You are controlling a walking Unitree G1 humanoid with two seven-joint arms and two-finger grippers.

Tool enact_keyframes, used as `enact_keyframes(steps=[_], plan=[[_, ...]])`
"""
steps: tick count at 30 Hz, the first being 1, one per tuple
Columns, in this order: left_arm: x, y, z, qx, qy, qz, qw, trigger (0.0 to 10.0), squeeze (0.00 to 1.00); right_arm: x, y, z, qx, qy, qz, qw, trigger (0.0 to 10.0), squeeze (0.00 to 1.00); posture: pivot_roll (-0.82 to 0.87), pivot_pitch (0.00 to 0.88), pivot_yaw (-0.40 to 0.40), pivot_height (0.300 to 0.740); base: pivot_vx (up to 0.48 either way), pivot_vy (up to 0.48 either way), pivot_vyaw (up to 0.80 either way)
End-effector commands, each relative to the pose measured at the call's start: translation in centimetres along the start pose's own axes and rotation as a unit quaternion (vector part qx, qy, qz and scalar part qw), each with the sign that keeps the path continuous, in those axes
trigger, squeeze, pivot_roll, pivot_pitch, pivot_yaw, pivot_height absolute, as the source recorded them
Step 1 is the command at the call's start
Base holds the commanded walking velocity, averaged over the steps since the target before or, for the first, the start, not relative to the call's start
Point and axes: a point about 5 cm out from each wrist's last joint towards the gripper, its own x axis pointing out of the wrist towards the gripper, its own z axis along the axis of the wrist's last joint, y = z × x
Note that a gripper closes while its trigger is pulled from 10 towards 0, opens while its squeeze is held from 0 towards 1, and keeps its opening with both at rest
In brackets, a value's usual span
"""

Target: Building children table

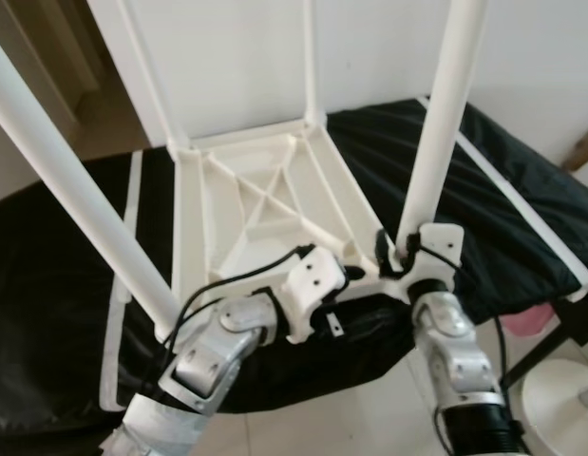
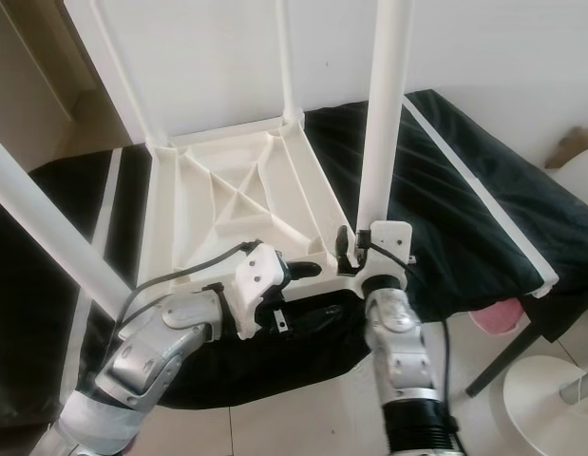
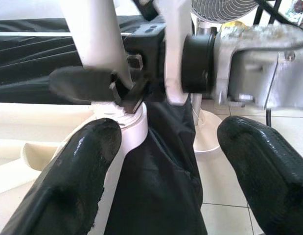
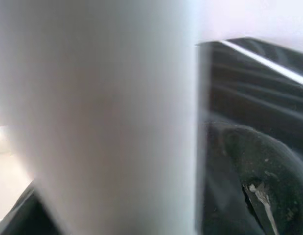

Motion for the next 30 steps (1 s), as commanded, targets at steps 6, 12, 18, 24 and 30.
enact_keyframes(steps=[6,12,18,24,30], plan=[[-0.3,0.6,0.0,0.003,0.005,0.007,1.0,10.0,0.0,0.8,0.3,0.6,-0.02,-0.002,0.142,0.99,10.0,0.0,-0.06,0.0,0.068,0.74,0.0,0.0,0.0],[-0.1,0.3,0.2,-0.006,-0.004,0.009,1.0,10.0,0.0,1.6,0.8,0.3,-0.062,0.013,0.22,0.973,10.0,0.0,-0.05,0.0,0.069,0.74,0.0,0.0,0.0],[0.0,-0.1,0.4,-0.008,-0.006,0.002,1.0,10.0,0.0,1.5,0.4,-0.4,-0.081,0.027,0.259,0.962,10.0,0.0,-0.04,0.0,0.074,0.74,0.0,0.0,0.0],[-0.6,0.4,0.3,-0.004,0.001,0.007,1.0,10.0,0.0,1.8,-0.1,-1.1,-0.094,0.045,0.294,0.95,10.0,0.0,-0.03,0.0,0.08,0.74,0.0,0.0,0.0],[-0.4,0.4,0.5,-0.003,-0.002,0.007,1.0,10.0,0.0,2.1,-0.5,-1.4,-0.101,0.055,0.318,0.941,0.0,0.0,-0.02,0.0,0.074,0.74,0.0,0.0,0.0]])
